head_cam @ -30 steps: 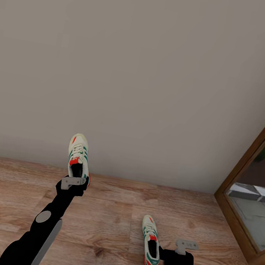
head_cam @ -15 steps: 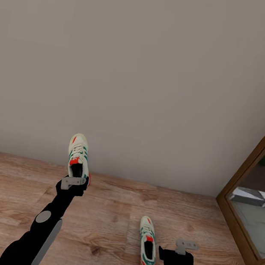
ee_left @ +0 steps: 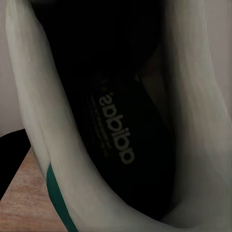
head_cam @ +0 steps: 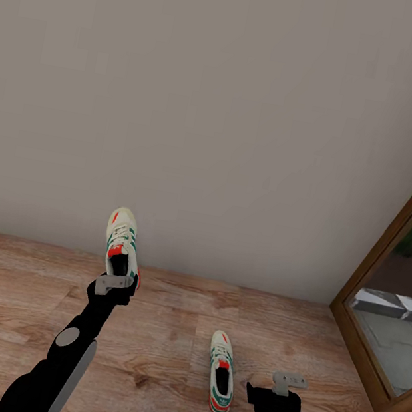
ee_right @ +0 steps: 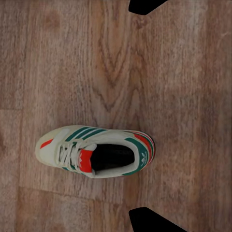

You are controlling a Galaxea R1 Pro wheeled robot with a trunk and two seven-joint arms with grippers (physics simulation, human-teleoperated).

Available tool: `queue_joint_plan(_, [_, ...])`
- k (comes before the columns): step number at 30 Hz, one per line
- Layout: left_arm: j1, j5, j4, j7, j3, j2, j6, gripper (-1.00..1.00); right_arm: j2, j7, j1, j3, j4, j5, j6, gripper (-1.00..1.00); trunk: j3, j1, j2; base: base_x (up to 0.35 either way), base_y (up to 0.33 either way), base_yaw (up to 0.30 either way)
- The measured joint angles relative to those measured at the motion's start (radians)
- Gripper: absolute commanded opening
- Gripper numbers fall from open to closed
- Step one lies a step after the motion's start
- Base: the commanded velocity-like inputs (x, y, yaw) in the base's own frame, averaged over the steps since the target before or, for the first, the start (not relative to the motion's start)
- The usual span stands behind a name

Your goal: Pick up the two gym shoes and the two sandals from the corridor floor and place them onto the hallstand (shoe rack) in the corridor, making sure they are on the rack and not on the floor. Arrange them so the two gym shoes are next to each other and the two sandals are next to each other.

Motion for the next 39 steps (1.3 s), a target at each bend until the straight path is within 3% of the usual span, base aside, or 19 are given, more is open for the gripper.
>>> queue_joint_plan(13, [0.0,-0.005,0.0,0.002,0.0,0.0,0.002,-1.0,-0.002,0.0,0.0,-0.002,0.01,-0.001,-0.004,1.0,0.0,0.0,0.0,0.0,0.0,0.0])
queue_joint_plan(17, [0.0,-0.007,-0.001,0.003,0.0,0.0,0.004,-1.0,0.0,0.0,0.0,0.0,0.063,-0.001,-0.033,1.0,0.0,0.0,0.0,0.0,0.0,0.0])
queue_joint_plan(20, [0.0,-0.007,-0.001,0.003,-0.001,0.0,0.004,-1.0,0.001,0.0,-0.001,0.002,0.221,0.003,-0.166,1.0,0.0,0.0,0.0,0.0,0.0,0.0])
queue_joint_plan(21, [0.0,-0.008,-0.001,0.003,-0.001,0.0,0.004,-1.0,0.001,-0.001,-0.014,0.004,0.312,0.002,-0.312,1.0,0.0,0.0,0.0,0.0,0.0,0.0])
queue_joint_plan(23, [0.0,-0.008,-0.001,0.003,-0.001,0.0,0.004,-1.0,0.001,-0.001,-0.021,0.005,0.332,0.001,-0.358,1.0,0.0,0.0,0.0,0.0,0.0,0.0])
queue_joint_plan(33, [0.0,-0.008,-0.001,0.003,-0.002,0.0,0.005,-1.0,0.001,-0.001,-0.028,0.008,0.364,0.004,-0.473,1.0,0.0,0.0,0.0,0.0,0.0,0.0])
queue_joint_plan(39, [0.0,-0.008,-0.002,0.003,-0.002,0.0,0.005,-1.0,0.002,-0.003,-0.028,0.009,0.364,0.007,-0.489,1.0,0.0,0.0,0.0,0.0,0.0,0.0])
